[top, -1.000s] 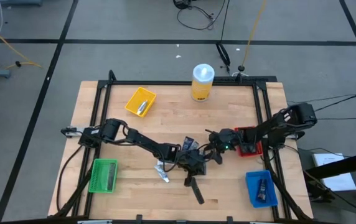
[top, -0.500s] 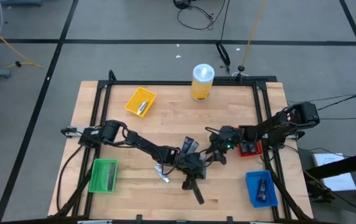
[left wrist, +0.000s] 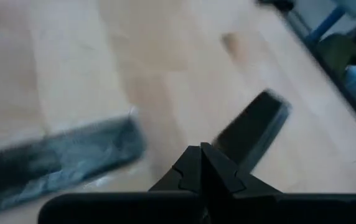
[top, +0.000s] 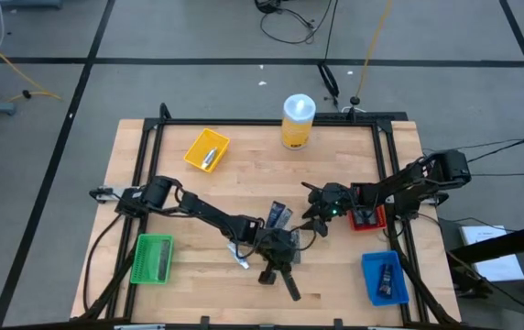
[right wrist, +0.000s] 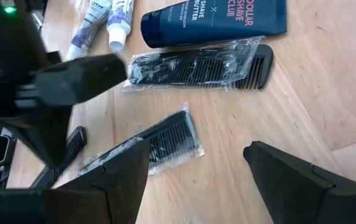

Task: Pick & Place Travel size toiletries
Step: Put the black comb into the green bin

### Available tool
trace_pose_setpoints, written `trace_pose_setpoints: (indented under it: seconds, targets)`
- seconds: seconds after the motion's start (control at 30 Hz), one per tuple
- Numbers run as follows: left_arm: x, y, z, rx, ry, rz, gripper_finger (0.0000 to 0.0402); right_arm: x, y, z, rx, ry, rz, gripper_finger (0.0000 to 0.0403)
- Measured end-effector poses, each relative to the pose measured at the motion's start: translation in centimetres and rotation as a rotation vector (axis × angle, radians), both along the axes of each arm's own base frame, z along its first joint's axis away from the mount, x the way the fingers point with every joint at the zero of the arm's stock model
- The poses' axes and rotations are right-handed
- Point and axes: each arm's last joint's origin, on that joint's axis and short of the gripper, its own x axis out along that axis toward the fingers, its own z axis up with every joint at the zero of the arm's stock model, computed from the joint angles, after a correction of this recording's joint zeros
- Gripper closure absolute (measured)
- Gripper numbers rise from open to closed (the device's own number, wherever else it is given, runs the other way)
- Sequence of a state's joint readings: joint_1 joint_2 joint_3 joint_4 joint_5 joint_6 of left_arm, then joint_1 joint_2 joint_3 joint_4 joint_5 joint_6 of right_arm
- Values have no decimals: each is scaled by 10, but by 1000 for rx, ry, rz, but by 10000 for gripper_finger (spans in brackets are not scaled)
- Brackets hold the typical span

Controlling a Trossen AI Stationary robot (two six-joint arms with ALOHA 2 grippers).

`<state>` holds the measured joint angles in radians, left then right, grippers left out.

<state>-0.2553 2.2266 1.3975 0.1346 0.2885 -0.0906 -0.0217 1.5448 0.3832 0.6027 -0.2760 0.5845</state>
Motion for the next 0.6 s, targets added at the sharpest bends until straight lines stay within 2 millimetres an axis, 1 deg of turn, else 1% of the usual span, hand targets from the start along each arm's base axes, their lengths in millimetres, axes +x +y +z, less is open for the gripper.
trace_pose_setpoints:
  seconds: [0.1,0.2,0.3,0.47,0.6]
  targets:
    - [3,6,-7,40,-3,57,400,0,1,0,-8,-6,-2,138]
    - [5,12,-11,44,2,111,395,0,1,0,-11,-10,-1,138]
    - [7,20,-12,50,11,154,393,1,1,0,-24,-14,5,138]
    - [10,32,-12,122,1,273,397,0,4,-1,-36,-14,24,138]
    - [10,35,-13,129,7,291,391,0,10,0,-57,-23,60,138]
